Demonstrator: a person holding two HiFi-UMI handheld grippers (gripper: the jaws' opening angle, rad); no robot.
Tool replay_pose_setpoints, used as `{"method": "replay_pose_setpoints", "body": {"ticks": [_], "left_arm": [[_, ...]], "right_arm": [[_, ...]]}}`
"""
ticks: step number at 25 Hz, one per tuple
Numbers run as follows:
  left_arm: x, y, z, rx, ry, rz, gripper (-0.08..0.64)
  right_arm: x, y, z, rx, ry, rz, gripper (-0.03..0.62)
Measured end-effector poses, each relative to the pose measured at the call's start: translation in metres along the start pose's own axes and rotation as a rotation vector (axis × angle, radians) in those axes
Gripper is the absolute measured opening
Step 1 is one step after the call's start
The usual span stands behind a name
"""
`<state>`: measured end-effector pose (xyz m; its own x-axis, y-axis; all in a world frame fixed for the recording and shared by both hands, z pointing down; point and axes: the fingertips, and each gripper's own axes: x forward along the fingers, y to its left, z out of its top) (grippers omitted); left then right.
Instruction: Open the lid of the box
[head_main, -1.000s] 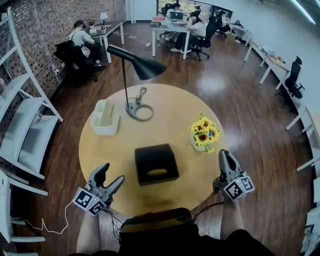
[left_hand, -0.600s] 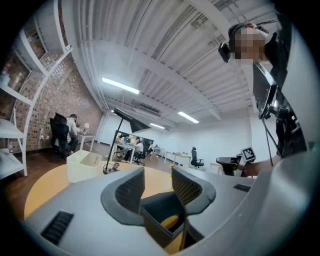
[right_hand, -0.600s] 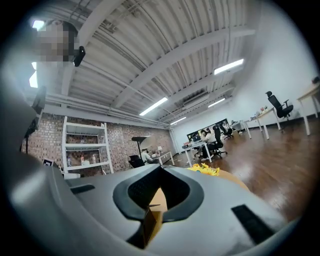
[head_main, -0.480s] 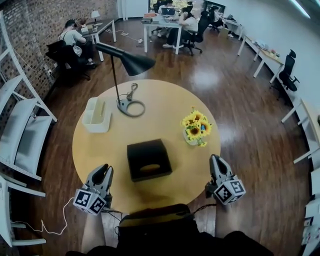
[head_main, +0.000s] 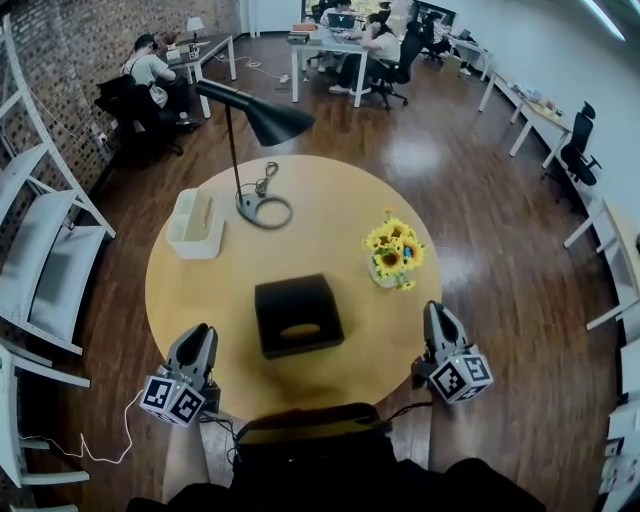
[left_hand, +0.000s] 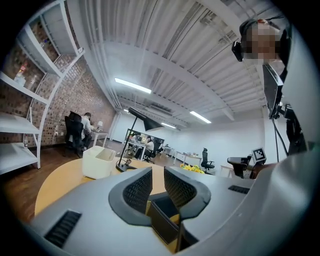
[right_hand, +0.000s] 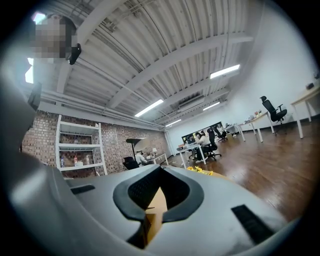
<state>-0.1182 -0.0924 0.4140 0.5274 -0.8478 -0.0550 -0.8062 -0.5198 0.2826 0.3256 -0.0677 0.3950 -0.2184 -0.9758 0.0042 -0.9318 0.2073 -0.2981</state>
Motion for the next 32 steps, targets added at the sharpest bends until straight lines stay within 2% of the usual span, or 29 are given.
{"method": "replay_pose_setpoints", "body": {"ticks": [6,12,24,32], "left_arm": [[-0.002,-0.003,-0.003,-0.012,0.003,0.002,0.066],[-0.004,-0.008,-0.004,0.034,-0.001,0.004,0.066],[-0.016,0.010,-0.009,-0.017,-0.025,0.044,0.066],[-0.014,0.015,-0.022,-0.032,0.016,0.053,0.066]], "right_arm": [[-0.002,0.004,-0.008,0.005,0.023,0.008,0.002],[0.001,0.005,-0.009,0.001,0.022,0.017,0.000],[0.007,0.019,-0.020,-0.002,0.044,0.034,0.000],[0.011,0.021,-0.027,0.004,0.062,0.037,0.000]]}}
